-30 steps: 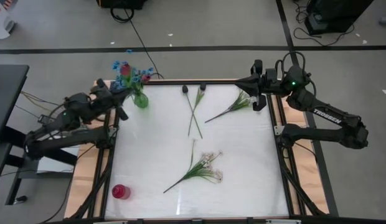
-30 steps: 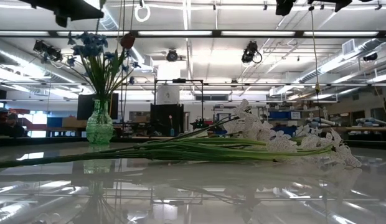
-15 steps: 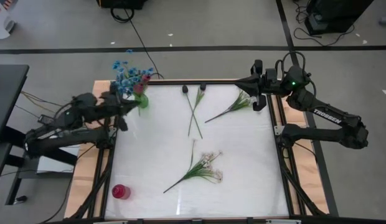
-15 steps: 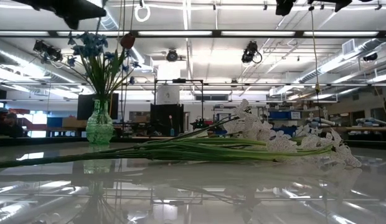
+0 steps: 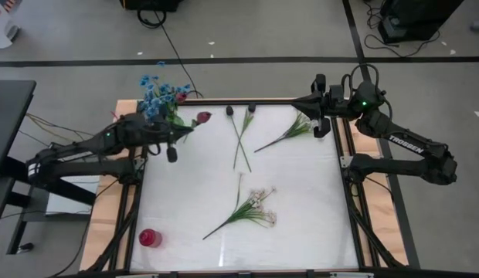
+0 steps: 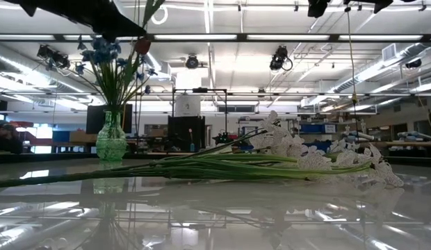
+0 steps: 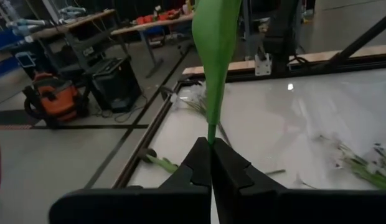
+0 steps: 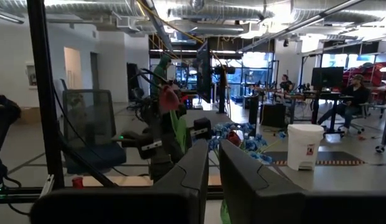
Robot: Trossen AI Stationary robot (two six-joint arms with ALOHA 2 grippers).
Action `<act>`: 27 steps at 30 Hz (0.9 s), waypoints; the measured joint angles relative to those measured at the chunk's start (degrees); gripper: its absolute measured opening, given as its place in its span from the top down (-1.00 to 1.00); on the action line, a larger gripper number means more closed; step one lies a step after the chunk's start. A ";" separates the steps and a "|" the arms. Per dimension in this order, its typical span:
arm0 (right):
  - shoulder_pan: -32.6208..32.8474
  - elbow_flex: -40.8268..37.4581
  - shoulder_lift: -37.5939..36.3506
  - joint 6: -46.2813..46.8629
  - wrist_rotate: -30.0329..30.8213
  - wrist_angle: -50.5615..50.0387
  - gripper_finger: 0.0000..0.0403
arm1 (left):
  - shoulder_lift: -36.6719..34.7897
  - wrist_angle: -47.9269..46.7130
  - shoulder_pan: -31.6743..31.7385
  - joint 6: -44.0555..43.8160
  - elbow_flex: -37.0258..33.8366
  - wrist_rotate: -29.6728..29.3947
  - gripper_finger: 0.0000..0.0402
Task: Sort flowers into vase by color
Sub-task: Put the pink flower into the green vase
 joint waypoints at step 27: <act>0.00 0.00 0.00 0.01 -0.01 0.00 0.75 | 10.56 5.65 4.81 6.36 -4.59 0.63 0.99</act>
